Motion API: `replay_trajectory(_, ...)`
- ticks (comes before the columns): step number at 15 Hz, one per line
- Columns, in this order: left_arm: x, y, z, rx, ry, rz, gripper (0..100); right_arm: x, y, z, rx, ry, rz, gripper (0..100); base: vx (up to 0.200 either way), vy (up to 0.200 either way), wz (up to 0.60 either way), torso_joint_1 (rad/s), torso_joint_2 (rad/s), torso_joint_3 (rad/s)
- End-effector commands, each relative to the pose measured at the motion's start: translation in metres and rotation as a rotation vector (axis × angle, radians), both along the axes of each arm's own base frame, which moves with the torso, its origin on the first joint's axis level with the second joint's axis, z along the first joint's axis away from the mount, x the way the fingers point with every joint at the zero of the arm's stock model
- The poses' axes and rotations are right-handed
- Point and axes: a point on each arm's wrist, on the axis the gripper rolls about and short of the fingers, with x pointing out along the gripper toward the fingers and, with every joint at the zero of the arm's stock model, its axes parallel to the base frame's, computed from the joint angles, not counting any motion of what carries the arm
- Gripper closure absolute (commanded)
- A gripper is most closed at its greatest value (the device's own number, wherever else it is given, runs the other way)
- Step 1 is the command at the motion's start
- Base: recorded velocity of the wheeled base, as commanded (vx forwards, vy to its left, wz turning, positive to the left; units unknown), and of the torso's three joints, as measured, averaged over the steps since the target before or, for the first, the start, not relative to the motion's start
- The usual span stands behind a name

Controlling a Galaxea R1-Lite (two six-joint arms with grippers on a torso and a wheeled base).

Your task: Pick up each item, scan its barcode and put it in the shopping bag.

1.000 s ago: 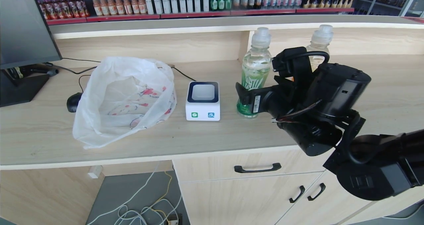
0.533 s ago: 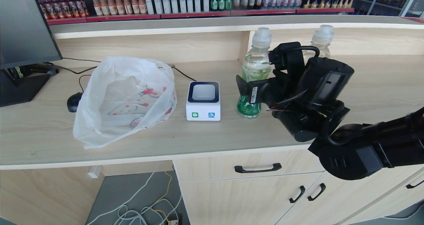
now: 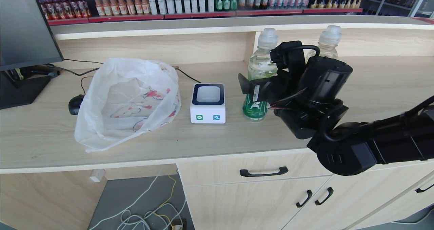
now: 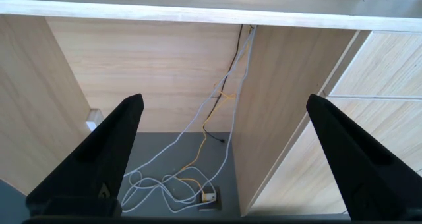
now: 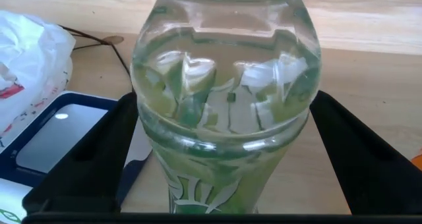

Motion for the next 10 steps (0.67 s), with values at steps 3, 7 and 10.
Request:
replay_trajectory(3, 0.000, 0.000, 0.000, 0.000, 0.001, 0.000, 0, 0.007, -0.006, 0.000, -0.020, -0.011, -0.006, 0, 0.000, 0.000, 0.00, 0.000, 0.00, 0.000)
replay_trajectory(7, 0.000, 0.000, 0.000, 0.000, -0.001, 0.000, 0, 0.015, -0.007, -0.007, -0.016, -0.026, -0.020, 0, 0.000, 0.000, 0.00, 0.000, 0.00, 0.000)
replay_trajectory(10, 0.000, 0.000, 0.000, 0.000, 0.001, 0.000, 0, 0.020, -0.003, -0.012, 0.000, -0.104, -0.030, 0, 0.000, 0.000, 0.00, 0.000, 0.00, 0.000)
